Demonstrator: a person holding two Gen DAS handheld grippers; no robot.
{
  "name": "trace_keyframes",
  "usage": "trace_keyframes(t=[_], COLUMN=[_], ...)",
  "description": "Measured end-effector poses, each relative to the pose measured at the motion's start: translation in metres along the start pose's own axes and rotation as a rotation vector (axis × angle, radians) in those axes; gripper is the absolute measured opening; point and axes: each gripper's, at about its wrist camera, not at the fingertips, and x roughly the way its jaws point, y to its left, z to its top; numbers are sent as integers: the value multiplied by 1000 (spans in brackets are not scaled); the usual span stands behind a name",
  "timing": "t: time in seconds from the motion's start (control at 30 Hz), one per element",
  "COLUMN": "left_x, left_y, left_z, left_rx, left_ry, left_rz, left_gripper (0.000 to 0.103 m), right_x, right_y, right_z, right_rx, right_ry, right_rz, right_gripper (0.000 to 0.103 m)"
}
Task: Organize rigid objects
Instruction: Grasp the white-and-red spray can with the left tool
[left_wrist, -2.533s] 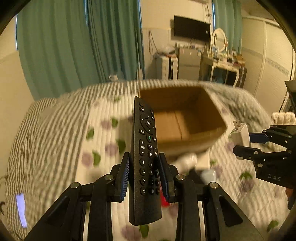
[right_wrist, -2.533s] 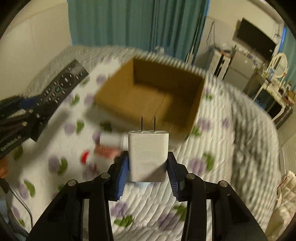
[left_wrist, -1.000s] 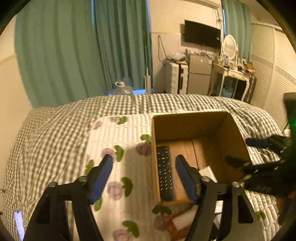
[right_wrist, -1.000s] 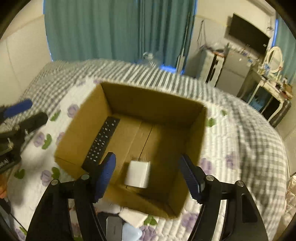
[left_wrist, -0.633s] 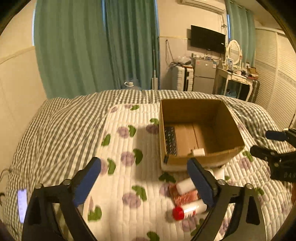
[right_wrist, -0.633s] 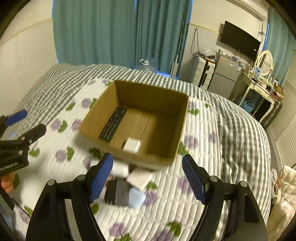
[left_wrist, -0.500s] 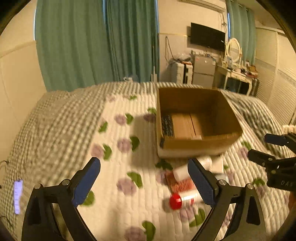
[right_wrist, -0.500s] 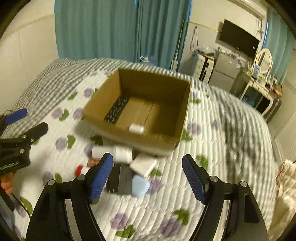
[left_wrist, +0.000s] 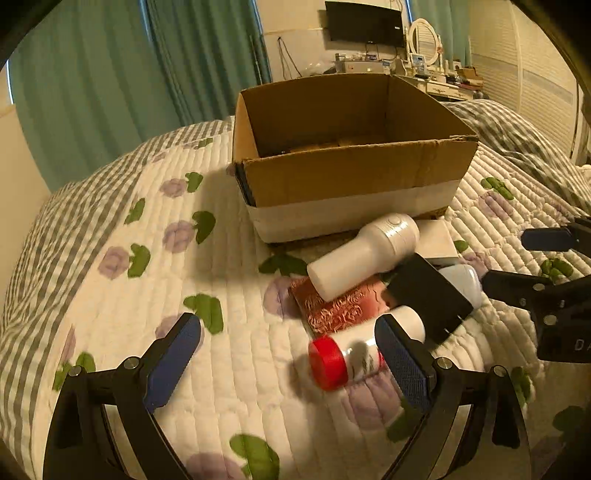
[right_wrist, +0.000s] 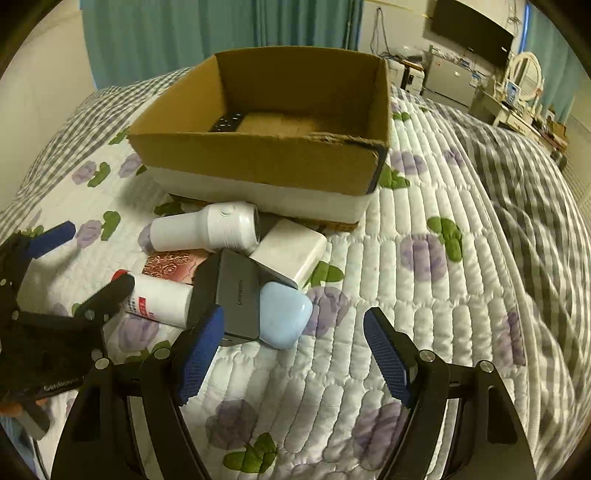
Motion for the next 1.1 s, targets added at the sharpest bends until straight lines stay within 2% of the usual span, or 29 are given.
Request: trace_keyframes(t=[0.1,0.2,0.27,0.3,0.33,0.47,0.63,0.7,0.73,0.8,0.9,1.03,1.1], left_x=[8,15,17,19,21,19,-5,-2,2,24,38,29,25], left_y=[-2,-17,-29,-34,-38,-44,-44,-44,-42,-40,-39,-47,-47], left_z=[4,2,-1,-2,-3,-9,-12,-8,-6,2,9,3,3], left_rx=[16,94,144,167,182,227,262,260,252,215,178,245,221], left_ry=[19,44,45,56,76,132,182,197,203,234,246,233,223], left_rz=[-62,-158,-173,-198,-237,-230,-325,-335,-322,-274,-311,-313,-297], left_gripper=[96,96,95,94,87,78,75,73,64,53,46,37,36], right_x=[-1,-4,-6,-6,-7,-12,-14,-13,-12,-11,-9,-3,-2], right_y=[-6,-11,-14,-14,-16,-23,-28,-27,-26,-26,-25,-24,-21], right_z=[0,-1,-1,-1,-1,-3,-4,-4,-4,-5,-6,-6,-5], right_rx=[33,56,75,81,90,123,144,140,136,131,131,127,116], right_ry=[-7,-13,-17,-18,-20,-32,-31,-26,-25,-21,-17,3,8], right_rz=[12,14,15,15,15,20,26,22,22,20,16,15,8], right_gripper=[77,77,77,77,77,77,77,77,77,77,77,77,77])
